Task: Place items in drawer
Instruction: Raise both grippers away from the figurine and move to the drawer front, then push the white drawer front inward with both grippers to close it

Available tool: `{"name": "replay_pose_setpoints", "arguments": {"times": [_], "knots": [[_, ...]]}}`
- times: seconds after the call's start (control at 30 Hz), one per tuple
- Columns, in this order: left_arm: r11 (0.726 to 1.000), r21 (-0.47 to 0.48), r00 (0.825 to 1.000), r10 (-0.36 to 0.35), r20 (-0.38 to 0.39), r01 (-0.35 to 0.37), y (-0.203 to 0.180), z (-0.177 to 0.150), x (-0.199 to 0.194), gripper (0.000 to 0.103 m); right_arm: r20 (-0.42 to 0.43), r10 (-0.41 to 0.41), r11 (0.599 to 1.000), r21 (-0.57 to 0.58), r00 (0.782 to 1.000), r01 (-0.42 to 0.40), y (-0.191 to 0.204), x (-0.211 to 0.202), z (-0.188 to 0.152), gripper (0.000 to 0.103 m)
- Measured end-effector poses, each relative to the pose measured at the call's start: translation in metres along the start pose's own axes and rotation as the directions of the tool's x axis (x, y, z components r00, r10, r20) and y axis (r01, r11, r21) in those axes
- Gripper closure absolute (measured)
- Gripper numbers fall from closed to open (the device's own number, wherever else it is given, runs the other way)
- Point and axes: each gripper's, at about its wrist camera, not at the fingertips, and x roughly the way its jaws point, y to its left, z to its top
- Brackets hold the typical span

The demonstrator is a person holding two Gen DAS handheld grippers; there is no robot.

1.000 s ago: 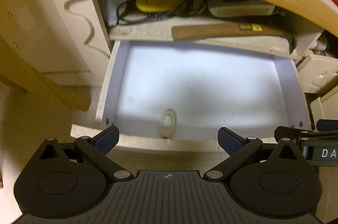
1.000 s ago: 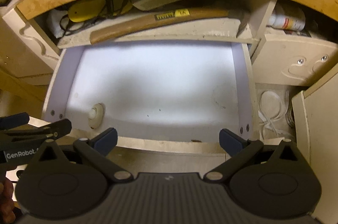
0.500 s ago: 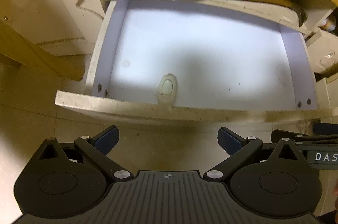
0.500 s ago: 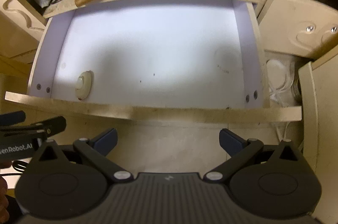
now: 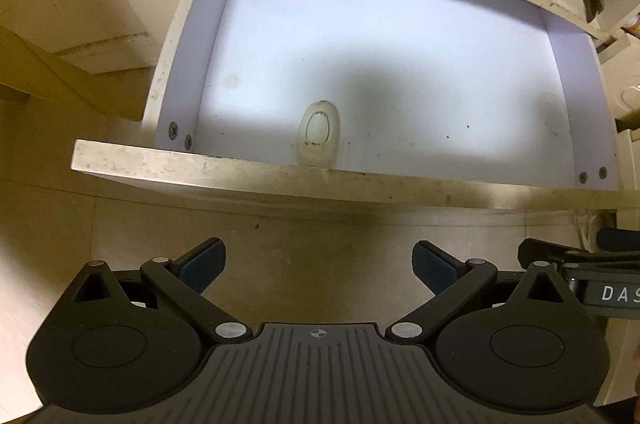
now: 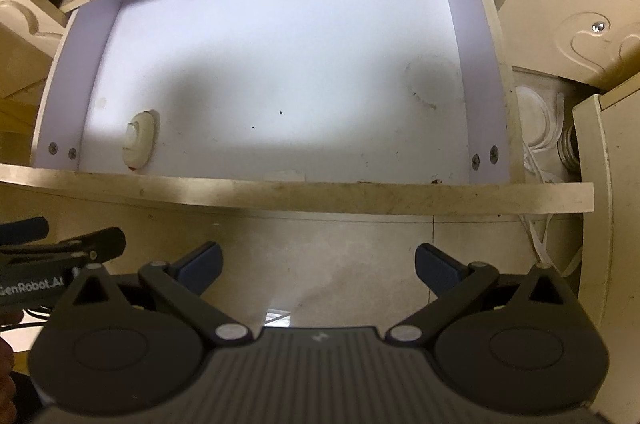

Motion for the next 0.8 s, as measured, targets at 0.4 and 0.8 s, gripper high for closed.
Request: {"name": "replay_pose_setpoints", "arguments": {"times": [0.4, 0.8], "knots": [[1.0, -0.006, 1.0, 0.003, 0.005, -0.003, 0.001, 0.013, 0.012, 0.0, 0.011, -0.014, 0.999, 0.03, 1.0, 0.014, -0.009, 0.01, 0.014, 0.0], [0.999, 0.042, 0.999, 0.018, 0.03, -0.019, -0.004, 0.017, 0.012, 0.001, 0.037, -0.023, 0.999, 0.024, 0.999, 0.022, -0.007, 0.012, 0.02, 0.0]]}}
